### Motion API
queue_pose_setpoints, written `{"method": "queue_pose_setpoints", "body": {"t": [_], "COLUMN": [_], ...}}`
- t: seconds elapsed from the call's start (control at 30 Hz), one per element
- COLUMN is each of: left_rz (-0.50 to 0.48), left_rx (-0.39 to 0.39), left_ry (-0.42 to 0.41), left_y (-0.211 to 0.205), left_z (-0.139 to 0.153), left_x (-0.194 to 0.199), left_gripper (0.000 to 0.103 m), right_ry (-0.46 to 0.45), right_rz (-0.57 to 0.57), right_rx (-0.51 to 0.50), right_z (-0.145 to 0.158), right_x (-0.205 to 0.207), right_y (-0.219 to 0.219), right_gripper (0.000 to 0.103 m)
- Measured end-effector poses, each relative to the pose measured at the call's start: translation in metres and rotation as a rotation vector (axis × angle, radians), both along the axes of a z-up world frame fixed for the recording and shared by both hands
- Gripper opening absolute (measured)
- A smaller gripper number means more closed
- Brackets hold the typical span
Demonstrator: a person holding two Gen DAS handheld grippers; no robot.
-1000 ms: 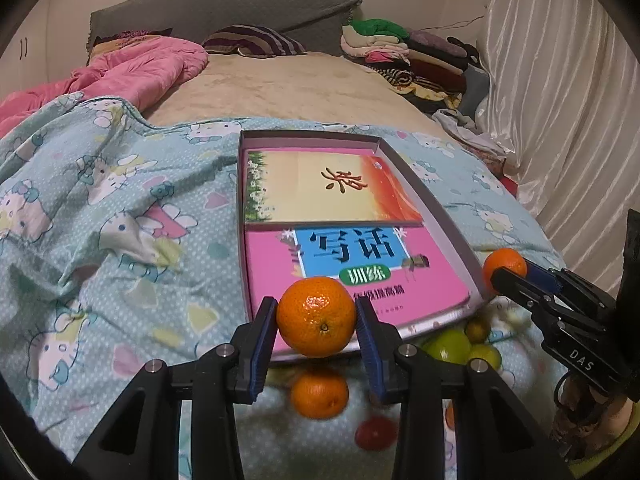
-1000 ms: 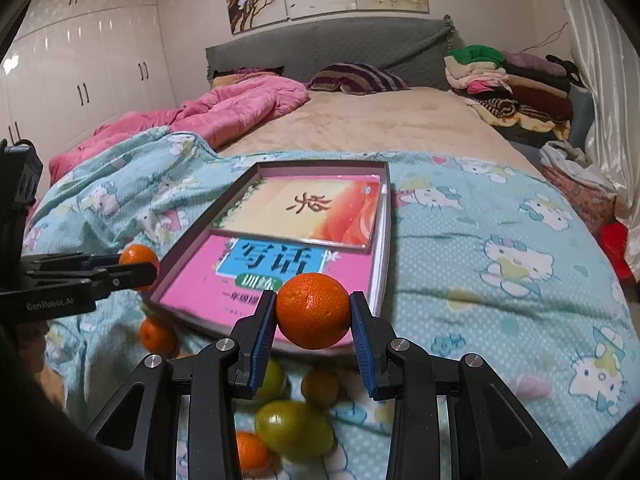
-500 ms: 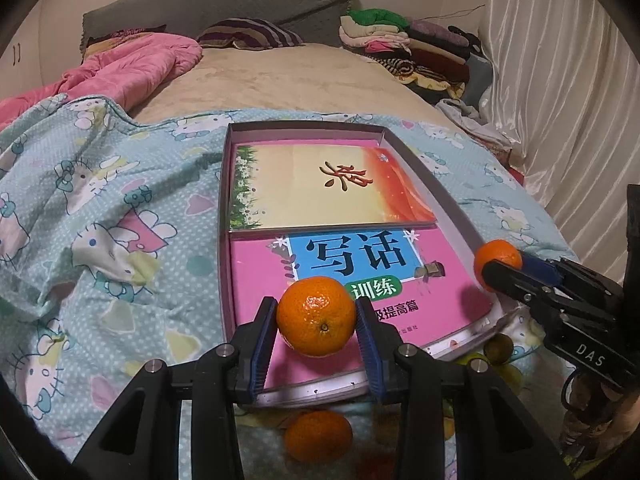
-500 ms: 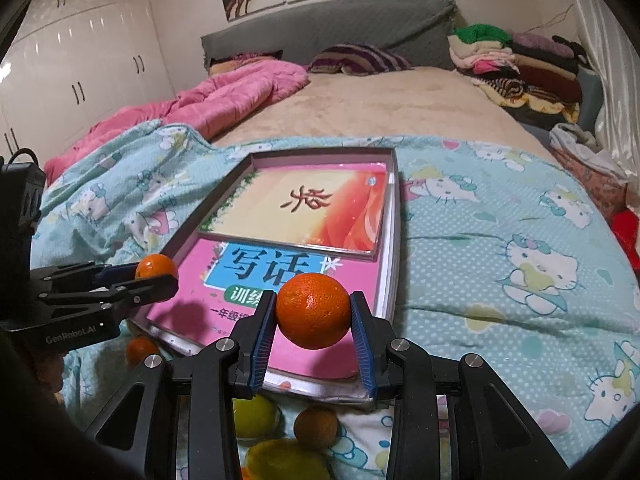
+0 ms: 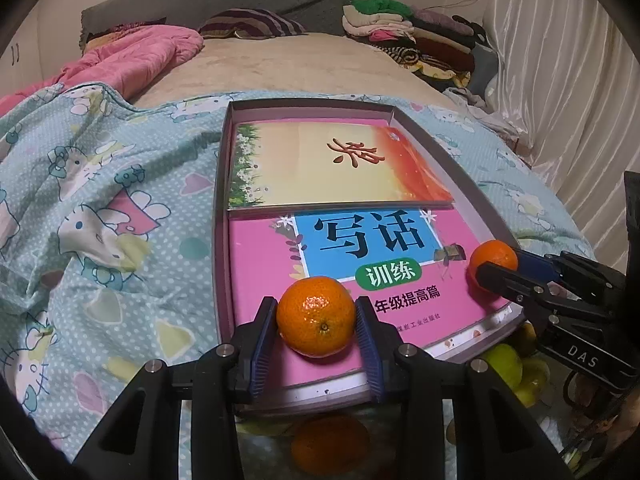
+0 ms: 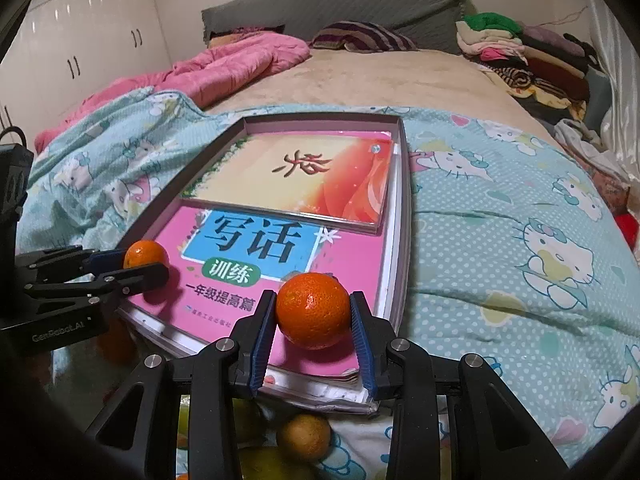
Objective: Organize fruits
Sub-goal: 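Lift and carry the left mandarin over the tray while the right carries its mandarin, then open the left gripper over the workbook while the right gripper releases its mandarin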
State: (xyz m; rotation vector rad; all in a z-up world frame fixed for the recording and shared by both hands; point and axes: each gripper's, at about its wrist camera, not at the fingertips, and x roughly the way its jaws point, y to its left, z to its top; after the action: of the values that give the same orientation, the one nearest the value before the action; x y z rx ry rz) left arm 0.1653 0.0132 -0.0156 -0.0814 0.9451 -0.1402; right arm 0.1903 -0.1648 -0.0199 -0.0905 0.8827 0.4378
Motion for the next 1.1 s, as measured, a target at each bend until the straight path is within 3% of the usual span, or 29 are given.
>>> {"method": "queue_pose_setpoints", "body": {"t": [0.7,1.1], "left_rz": [-0.012,-0.008], "left_rx": [0.006,-0.009], "left_ry": [0.008,0.010], "left_y": [-0.001,0.001], "left_z": [0.000,0.004], "left_x": [-0.004,-0.007], "left_gripper": [0.040,0.044], "right_ry": [-0.029,-0.078], "right_rz": [0.006,-0.005], "right_rx": [-0.038,0.022], "right_z": [-0.002,0.013], "right_x": [-0.003,-0.012], "right_y": [0.005,-0.006], "right_gripper": [0.042,0.056]}}
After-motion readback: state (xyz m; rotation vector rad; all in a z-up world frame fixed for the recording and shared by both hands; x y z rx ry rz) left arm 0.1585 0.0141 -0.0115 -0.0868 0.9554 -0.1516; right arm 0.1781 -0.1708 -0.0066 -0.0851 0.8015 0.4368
